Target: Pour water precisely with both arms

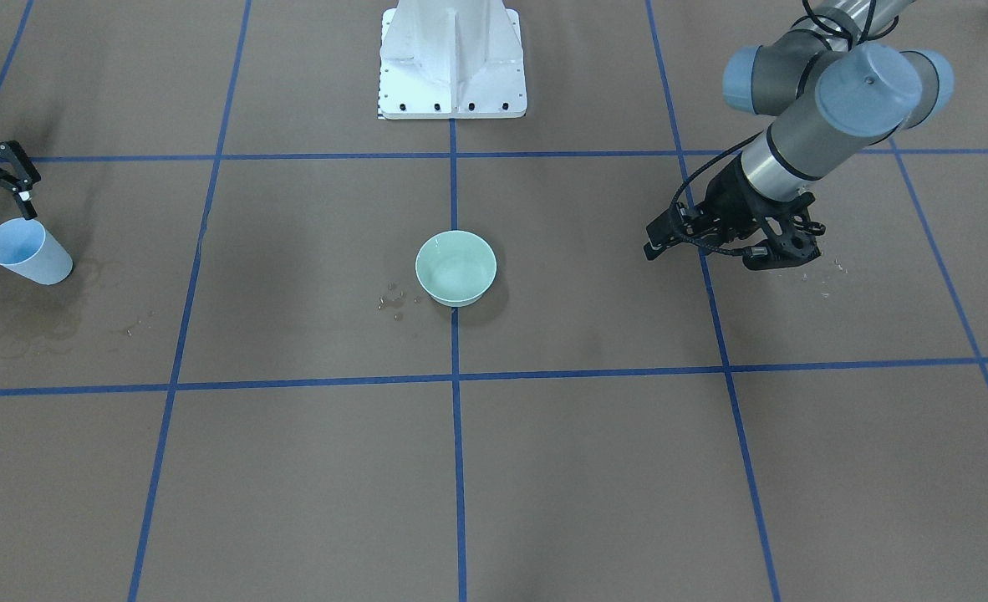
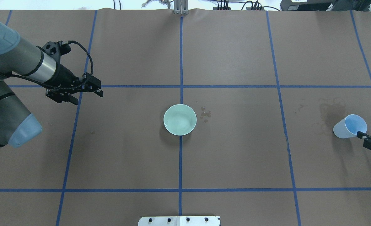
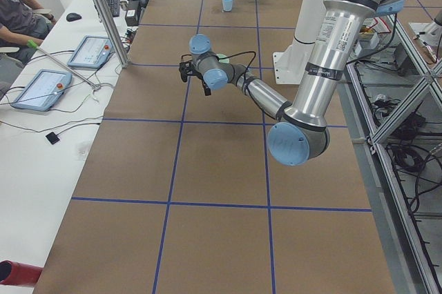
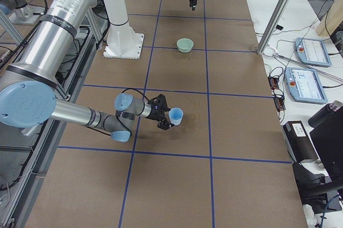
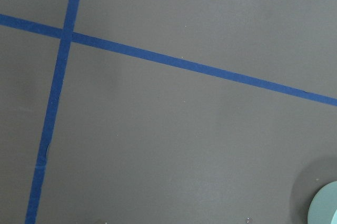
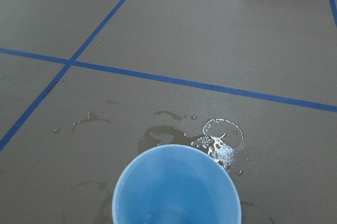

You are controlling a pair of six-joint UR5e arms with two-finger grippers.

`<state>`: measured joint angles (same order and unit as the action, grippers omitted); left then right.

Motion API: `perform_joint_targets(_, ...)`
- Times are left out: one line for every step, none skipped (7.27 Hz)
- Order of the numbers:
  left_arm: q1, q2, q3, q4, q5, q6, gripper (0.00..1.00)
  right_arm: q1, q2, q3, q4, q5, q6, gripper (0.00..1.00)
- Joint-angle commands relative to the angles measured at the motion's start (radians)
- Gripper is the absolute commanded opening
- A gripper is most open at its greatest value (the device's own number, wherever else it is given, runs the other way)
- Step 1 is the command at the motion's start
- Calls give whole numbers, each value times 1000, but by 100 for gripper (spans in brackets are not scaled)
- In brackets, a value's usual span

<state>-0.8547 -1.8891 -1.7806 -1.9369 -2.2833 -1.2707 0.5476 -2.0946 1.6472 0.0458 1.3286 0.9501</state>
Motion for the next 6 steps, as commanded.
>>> perform_joint_targets(6, -10, 0, 1, 4, 1, 100, 11, -10, 46, 5, 12, -1, 99)
perform_joint_targets(31, -27, 1, 1, 5, -50, 100, 37, -10, 46, 0, 47, -1, 99)
perform_joint_targets(70, -60, 1, 4, 42, -100, 100, 137, 8, 43, -23, 184, -2, 99)
perform_joint_targets(98, -83, 1, 6, 77, -110, 100, 308, 65, 39, -91, 380, -14, 99)
perform_joint_targets(138, -119, 4, 19, 80, -130, 100, 412, 105, 39, -159, 496, -28, 99)
perform_joint_targets(188, -190, 13, 100, 137, -134, 100, 473, 140, 39, -225, 553, -97, 99)
